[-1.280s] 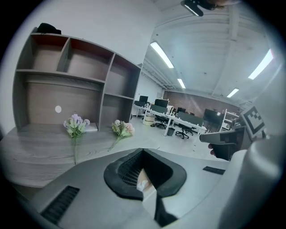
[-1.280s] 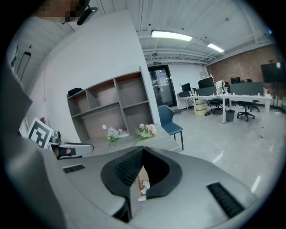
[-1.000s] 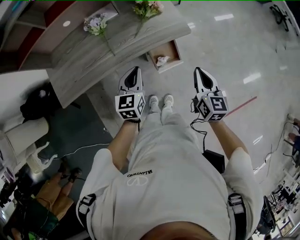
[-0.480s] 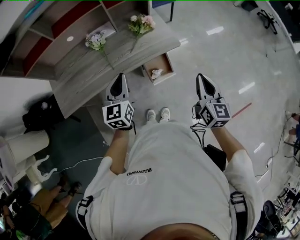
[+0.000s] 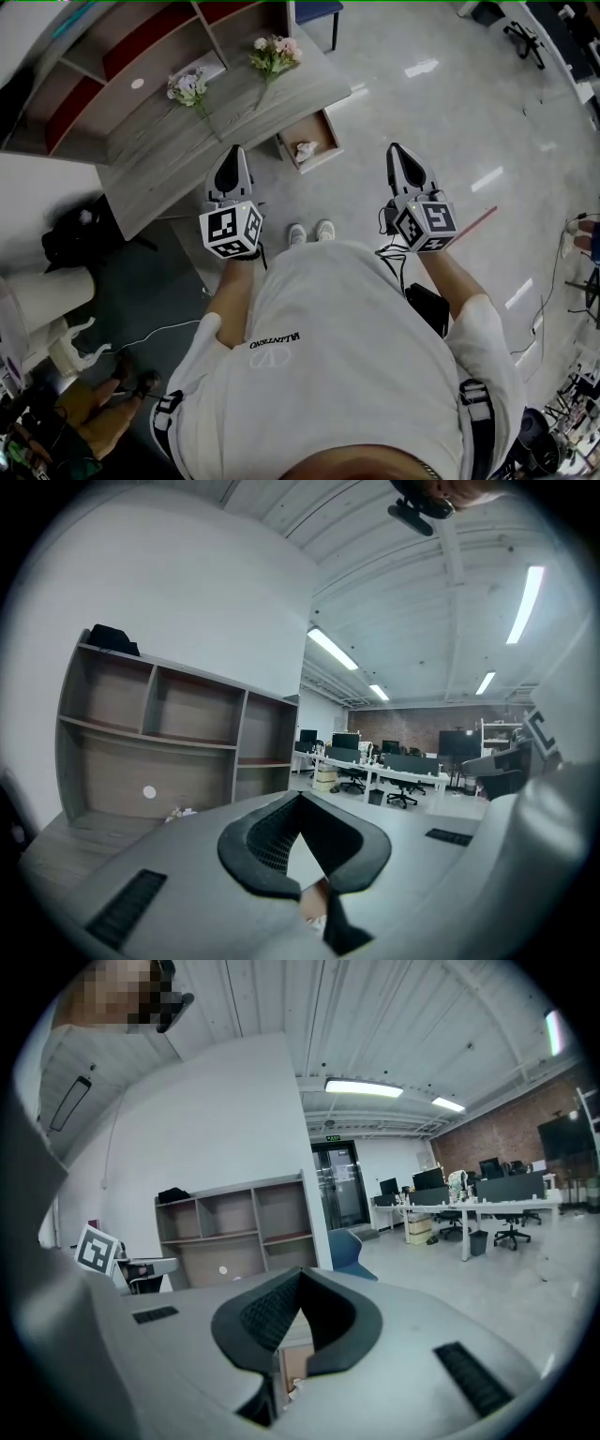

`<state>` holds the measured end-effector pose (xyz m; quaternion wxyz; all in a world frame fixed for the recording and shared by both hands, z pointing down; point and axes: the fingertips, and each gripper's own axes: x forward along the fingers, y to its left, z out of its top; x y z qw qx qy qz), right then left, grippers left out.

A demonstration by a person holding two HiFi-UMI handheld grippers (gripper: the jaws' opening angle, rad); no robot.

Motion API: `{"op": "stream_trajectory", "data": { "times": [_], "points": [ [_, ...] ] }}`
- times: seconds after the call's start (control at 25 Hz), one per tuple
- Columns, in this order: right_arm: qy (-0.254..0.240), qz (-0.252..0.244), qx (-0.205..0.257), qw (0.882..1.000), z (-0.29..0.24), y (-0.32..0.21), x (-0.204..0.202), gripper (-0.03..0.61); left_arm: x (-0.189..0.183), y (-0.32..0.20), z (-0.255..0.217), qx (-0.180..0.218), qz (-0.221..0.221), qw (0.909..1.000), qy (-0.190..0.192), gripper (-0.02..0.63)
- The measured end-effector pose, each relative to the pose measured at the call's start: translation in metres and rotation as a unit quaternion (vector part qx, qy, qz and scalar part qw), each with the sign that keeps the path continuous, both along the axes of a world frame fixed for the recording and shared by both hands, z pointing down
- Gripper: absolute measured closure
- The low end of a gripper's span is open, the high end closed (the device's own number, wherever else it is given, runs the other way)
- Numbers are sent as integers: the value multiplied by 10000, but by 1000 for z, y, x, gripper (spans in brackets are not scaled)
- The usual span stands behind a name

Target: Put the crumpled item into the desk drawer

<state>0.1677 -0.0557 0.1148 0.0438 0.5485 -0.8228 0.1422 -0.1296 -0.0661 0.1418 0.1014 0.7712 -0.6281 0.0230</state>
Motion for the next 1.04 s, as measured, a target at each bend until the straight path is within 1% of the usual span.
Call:
{"op": "stream_trajectory", "data": {
  "times": [0.36,1.04],
  "points": [
    [14,5,56,10000,-3,6,0,581,6,4,-3,9,49,10000,-3,612],
    [44,25,-22,10000,2,1,-6,581,10,-2,6,-87,209,9997,-22,612]
  ]
}}
